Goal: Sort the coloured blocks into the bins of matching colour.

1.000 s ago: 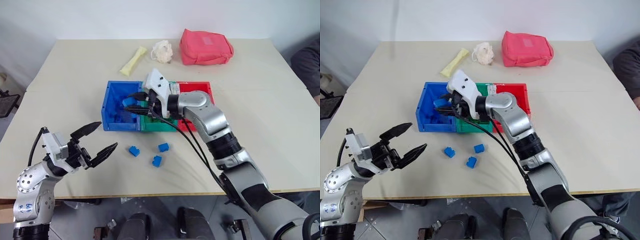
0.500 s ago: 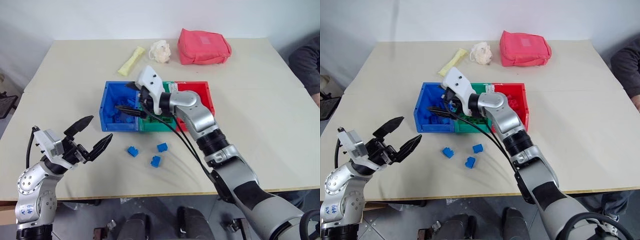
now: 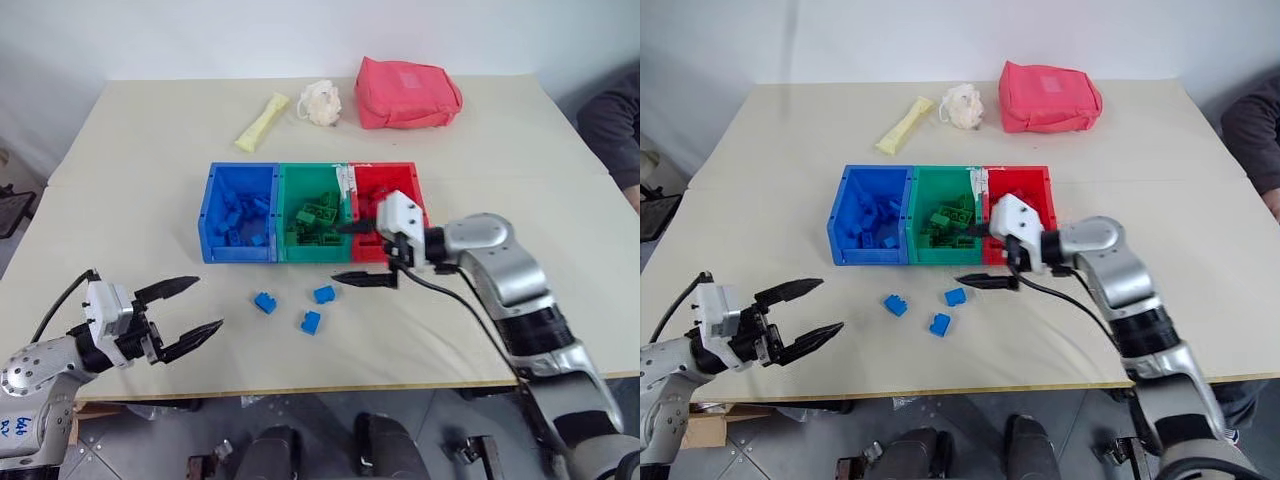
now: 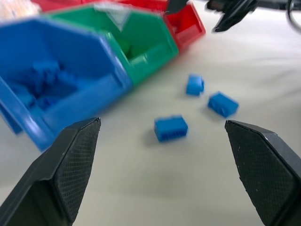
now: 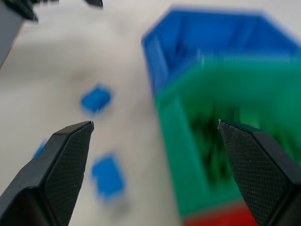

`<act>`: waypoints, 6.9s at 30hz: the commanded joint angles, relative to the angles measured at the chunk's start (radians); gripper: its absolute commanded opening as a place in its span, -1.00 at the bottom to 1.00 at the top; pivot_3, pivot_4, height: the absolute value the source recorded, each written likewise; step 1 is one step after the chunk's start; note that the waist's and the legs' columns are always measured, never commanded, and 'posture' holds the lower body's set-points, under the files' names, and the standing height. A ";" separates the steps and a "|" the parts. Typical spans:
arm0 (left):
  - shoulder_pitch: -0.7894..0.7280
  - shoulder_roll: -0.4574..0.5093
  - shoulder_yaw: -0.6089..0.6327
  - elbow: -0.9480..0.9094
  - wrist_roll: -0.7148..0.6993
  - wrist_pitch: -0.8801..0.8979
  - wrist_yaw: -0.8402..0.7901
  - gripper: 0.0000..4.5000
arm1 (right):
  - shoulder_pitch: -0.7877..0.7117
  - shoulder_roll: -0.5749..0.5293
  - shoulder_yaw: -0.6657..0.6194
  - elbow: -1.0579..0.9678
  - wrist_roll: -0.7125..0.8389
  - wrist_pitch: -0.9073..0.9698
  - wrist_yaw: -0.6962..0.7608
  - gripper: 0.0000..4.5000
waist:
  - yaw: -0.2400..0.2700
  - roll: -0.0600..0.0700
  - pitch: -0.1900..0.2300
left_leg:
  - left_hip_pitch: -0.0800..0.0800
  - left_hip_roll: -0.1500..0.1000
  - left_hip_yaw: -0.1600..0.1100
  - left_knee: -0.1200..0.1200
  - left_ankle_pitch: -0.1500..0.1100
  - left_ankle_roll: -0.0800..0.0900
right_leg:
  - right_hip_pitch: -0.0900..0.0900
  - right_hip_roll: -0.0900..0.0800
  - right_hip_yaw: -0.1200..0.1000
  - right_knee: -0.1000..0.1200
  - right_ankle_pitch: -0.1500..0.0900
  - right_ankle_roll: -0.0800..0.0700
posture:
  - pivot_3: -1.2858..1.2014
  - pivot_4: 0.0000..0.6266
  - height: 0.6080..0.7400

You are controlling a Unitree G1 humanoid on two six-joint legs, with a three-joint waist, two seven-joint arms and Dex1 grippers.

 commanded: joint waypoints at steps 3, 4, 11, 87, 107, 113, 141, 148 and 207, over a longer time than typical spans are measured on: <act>-0.011 0.047 -0.037 0.029 0.034 -0.042 -0.114 1.00 | 0.118 -0.172 -0.051 -0.122 0.029 0.031 0.082 0.97 | 0.014 0.000 0.000 | 0.000 0.000 0.000 0.000 0.000 0.000 | 0.002 -0.001 0.000 -0.004 0.000 0.000 | 0.03 -0.52 1.00; -0.026 0.052 -0.049 0.048 0.044 -0.051 -0.133 1.00 | 0.157 -0.213 -0.063 -0.127 0.017 0.020 0.088 0.97 | 0.014 0.000 0.000 | 0.000 0.000 0.000 0.000 0.000 0.000 | 0.002 -0.001 0.000 -0.004 0.000 0.000 | 0.03 -0.52 1.00; -0.118 0.056 -0.088 0.130 0.053 -0.061 -0.188 1.00 | 0.275 -0.303 -0.127 -0.183 0.029 0.029 0.058 0.97 | 0.023 0.001 0.000 | 0.001 0.002 0.002 0.000 0.000 0.000 | 0.002 -0.001 -0.001 -0.005 0.000 0.000 | 0.03 -0.52 1.00; -0.007 -0.229 0.074 -0.182 -0.026 -0.060 0.281 1.00 | -0.499 0.610 0.000 0.616 -0.125 -0.207 -0.457 0.15 | -0.008 0.000 0.000 | 0.001 -0.001 -0.001 0.000 0.000 -0.001 | -0.004 0.002 0.000 0.009 -0.001 -0.001 | 0.03 -0.52 1.00; -0.094 -0.141 0.013 -0.071 -0.012 -0.040 0.136 1.00 | -0.214 0.296 0.013 0.174 -0.018 -0.058 -0.096 0.99 | -0.004 0.000 0.000 | 0.000 -0.002 -0.001 0.000 0.000 -0.001 | -0.003 0.001 0.000 0.008 -0.001 -0.001 | 0.03 -0.52 1.00; -0.090 -0.058 -0.041 -0.015 0.016 -0.041 0.009 1.00 | -0.055 0.060 0.005 0.018 -0.001 -0.006 0.049 0.99 | 0.001 0.000 0.000 | 0.000 0.000 0.000 0.000 0.000 -0.001 | -0.003 0.001 0.000 0.006 -0.001 -0.001 | 0.03 -0.52 1.00; -0.142 0.025 -0.114 0.096 0.067 -0.057 -0.174 1.00 | 0.211 -0.245 -0.098 -0.140 -0.001 0.032 0.046 0.99 | 0.025 0.000 0.000 | 0.001 0.002 0.000 0.001 -0.001 -0.001 | 0.002 0.000 -0.001 -0.003 0.000 -0.001 | 0.03 -0.52 1.00; -0.086 0.000 -0.077 0.046 0.047 -0.052 -0.126 1.00 | 0.163 -0.126 -0.015 -0.192 0.000 0.076 0.008 0.99 | 0.019 0.000 0.000 | 0.001 0.003 0.001 0.001 -0.001 -0.002 | 0.002 0.001 -0.001 -0.003 0.000 -0.001 | 0.03 -0.52 1.00; 0.291 -0.230 0.178 -0.388 -0.062 0.030 0.392 1.00 | -0.518 0.593 0.012 0.699 -0.152 -0.308 -0.351 0.73 | -0.008 0.000 0.000 | 0.001 0.001 -0.002 -0.001 -0.001 -0.003 | -0.003 0.001 0.001 0.007 -0.002 -0.004 | 0.03 -0.52 1.00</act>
